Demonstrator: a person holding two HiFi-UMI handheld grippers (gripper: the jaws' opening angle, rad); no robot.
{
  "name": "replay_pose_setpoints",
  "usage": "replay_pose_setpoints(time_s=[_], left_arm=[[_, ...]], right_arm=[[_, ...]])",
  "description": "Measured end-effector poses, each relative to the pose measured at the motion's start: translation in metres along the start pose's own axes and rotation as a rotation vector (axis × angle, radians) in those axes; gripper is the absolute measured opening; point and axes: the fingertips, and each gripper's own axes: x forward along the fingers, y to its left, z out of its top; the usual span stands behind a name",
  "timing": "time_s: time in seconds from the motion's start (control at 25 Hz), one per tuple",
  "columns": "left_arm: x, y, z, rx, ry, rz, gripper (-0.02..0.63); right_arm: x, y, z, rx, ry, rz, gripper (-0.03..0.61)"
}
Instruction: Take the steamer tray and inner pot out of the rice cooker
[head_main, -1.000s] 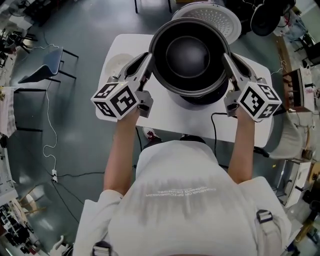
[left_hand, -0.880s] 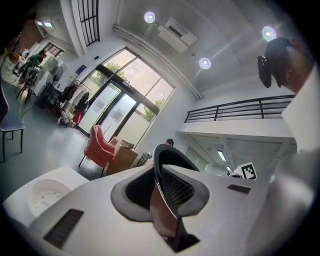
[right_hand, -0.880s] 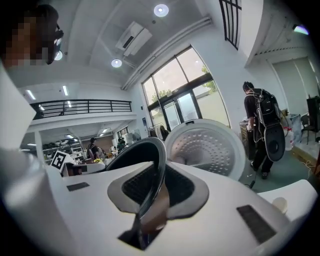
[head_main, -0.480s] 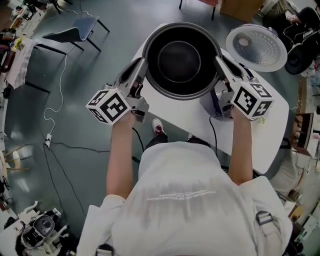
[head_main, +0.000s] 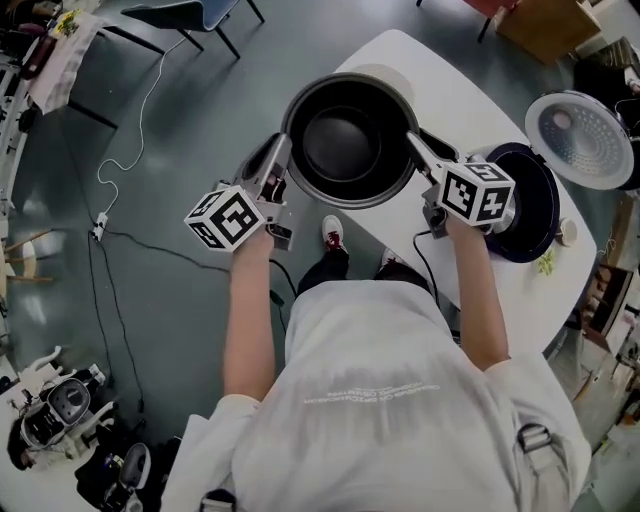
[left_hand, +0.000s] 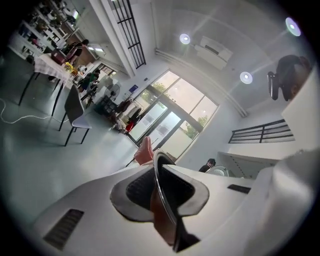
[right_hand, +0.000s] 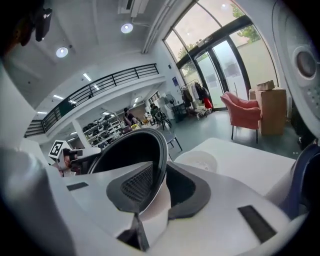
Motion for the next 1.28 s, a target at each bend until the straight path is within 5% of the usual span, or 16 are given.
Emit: replay_pose_setpoints(time_s=[0.4,1.28], left_arm=[[0.006,0.087,-0.035,-0.134,0.099,0.088,0.054],[0.055,0.107,-0.076,-0.126,0.289,0.06,0.054]], right_arm=[[0.075,-0.01,-0.039,0.026,0.149,-0.008,0.094],[0.082,-0.063,-0.06,0.116,0.172,-0.145,0.091]])
